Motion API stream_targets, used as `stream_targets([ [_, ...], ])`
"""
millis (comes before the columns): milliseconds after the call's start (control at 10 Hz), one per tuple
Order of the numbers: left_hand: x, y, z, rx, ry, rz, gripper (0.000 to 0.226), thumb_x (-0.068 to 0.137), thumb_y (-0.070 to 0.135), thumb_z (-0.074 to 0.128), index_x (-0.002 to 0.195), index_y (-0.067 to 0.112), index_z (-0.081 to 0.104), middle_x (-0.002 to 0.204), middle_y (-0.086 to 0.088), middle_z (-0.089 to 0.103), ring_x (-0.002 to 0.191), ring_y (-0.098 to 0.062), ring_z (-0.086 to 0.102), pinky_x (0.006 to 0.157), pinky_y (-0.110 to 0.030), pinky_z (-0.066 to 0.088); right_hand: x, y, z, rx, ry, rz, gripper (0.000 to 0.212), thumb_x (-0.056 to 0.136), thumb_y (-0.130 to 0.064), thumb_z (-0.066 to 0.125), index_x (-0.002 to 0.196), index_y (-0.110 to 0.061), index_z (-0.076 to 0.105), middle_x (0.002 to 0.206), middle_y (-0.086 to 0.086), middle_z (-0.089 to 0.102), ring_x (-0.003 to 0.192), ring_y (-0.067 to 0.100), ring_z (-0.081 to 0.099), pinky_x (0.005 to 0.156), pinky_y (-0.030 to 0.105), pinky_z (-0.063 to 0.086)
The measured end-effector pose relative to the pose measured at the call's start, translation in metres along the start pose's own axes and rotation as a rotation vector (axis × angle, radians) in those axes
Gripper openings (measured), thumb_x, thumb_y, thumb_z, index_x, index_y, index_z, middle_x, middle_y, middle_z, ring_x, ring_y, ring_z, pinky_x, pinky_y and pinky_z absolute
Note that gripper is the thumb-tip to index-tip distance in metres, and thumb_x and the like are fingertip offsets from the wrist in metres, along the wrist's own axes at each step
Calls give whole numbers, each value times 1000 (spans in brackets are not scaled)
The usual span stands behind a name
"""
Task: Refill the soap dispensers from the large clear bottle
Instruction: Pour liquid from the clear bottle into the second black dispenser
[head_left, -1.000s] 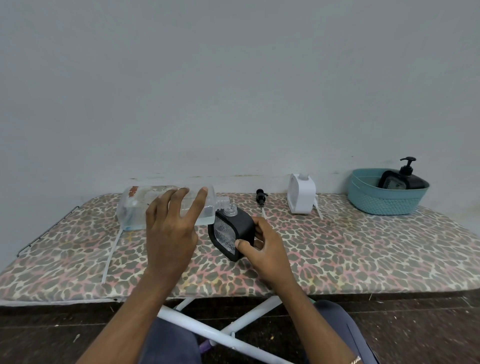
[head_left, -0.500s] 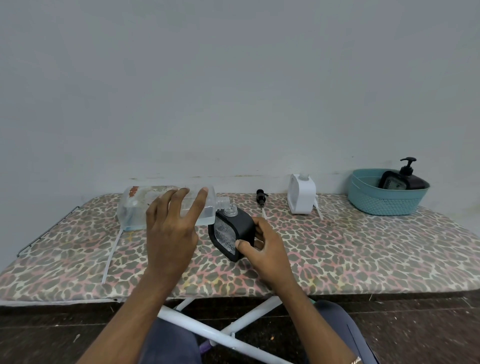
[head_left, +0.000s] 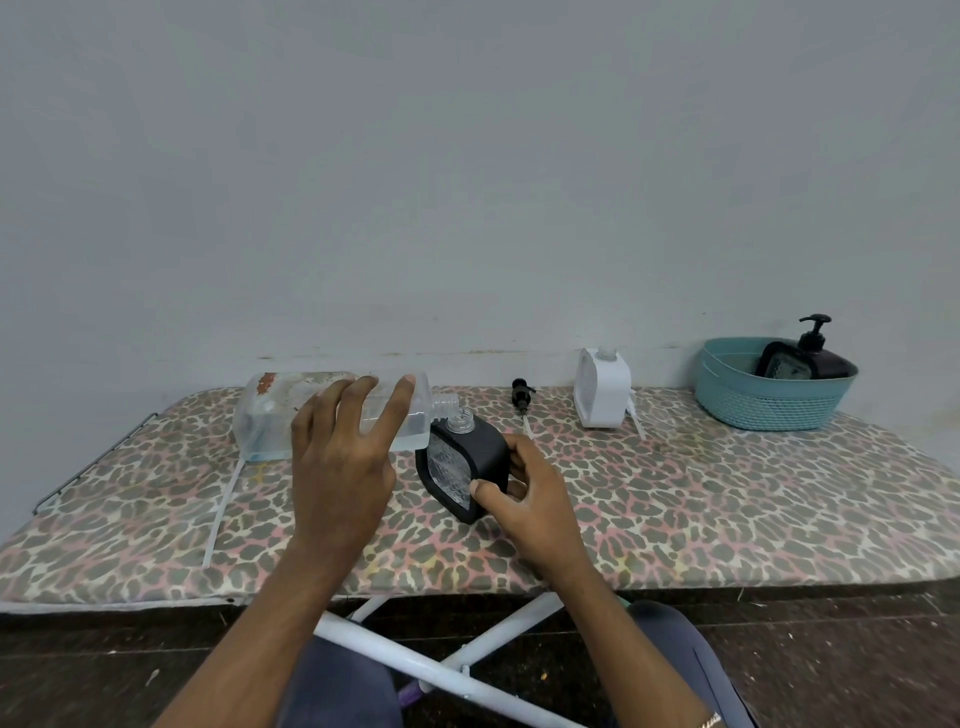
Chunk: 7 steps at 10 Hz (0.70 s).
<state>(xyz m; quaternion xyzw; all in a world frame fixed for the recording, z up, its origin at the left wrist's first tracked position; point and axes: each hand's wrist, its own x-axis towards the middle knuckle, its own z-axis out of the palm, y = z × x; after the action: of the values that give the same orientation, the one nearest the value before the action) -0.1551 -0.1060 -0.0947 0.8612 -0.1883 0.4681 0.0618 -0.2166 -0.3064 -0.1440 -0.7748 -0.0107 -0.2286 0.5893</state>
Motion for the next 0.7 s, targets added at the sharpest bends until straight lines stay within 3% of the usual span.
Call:
stream_targets([
  [700,1,1,-1,1,7,2,90,65,-18,65,147,18,60,134,-17,61,127,-41,55,105,-53,37,0,-1,0,17,-5,7,37,86,-30,73,121,-34,62,115,-9,74,114,12,70,95,43,62],
])
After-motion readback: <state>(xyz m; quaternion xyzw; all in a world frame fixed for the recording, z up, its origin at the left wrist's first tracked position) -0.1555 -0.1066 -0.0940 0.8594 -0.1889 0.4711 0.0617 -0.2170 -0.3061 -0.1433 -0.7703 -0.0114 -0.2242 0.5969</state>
